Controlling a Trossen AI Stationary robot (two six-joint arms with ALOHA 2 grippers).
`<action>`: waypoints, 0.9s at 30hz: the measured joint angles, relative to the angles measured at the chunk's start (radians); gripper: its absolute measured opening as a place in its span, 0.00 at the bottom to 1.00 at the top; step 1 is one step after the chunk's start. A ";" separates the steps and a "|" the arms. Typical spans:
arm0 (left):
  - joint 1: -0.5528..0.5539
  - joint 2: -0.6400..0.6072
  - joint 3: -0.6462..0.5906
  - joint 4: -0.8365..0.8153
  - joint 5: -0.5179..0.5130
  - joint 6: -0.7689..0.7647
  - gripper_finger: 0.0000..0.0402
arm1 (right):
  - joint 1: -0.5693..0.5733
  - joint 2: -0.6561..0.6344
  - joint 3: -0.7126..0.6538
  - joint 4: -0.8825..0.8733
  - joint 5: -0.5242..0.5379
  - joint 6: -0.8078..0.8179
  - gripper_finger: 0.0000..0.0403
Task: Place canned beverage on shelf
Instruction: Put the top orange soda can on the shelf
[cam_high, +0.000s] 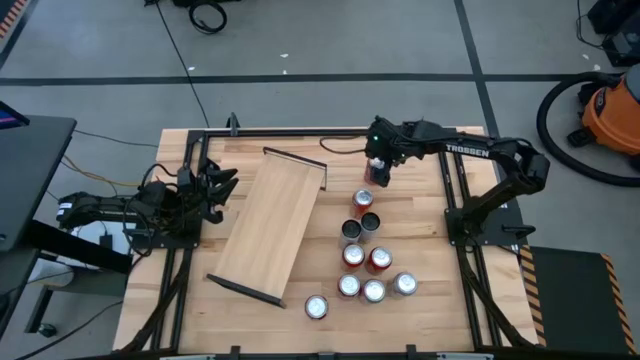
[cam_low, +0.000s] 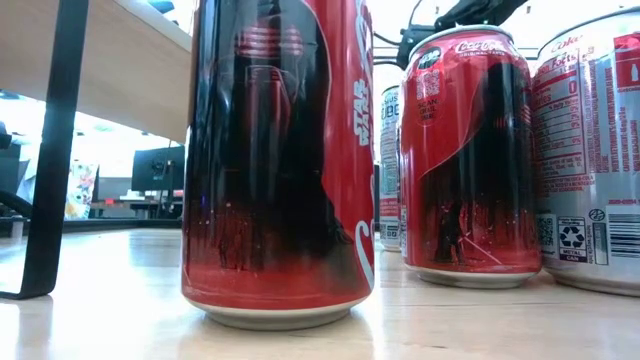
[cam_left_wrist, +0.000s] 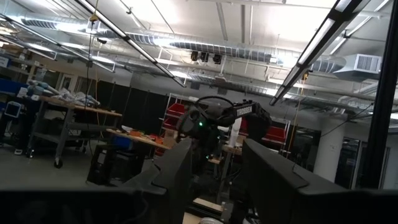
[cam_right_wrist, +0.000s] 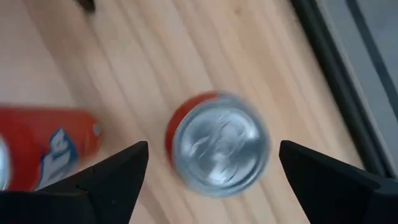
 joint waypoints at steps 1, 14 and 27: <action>0.000 0.000 0.000 0.000 0.000 0.000 0.38 | 0.003 0.000 -0.004 -0.008 0.013 -0.008 0.93; 0.000 0.000 0.000 -0.001 0.000 -0.003 0.38 | 0.009 0.000 -0.016 -0.148 -0.129 -0.097 0.92; 0.000 0.000 0.000 -0.010 0.000 -0.003 0.38 | 0.058 -0.014 -0.016 -0.221 -0.109 -0.136 0.92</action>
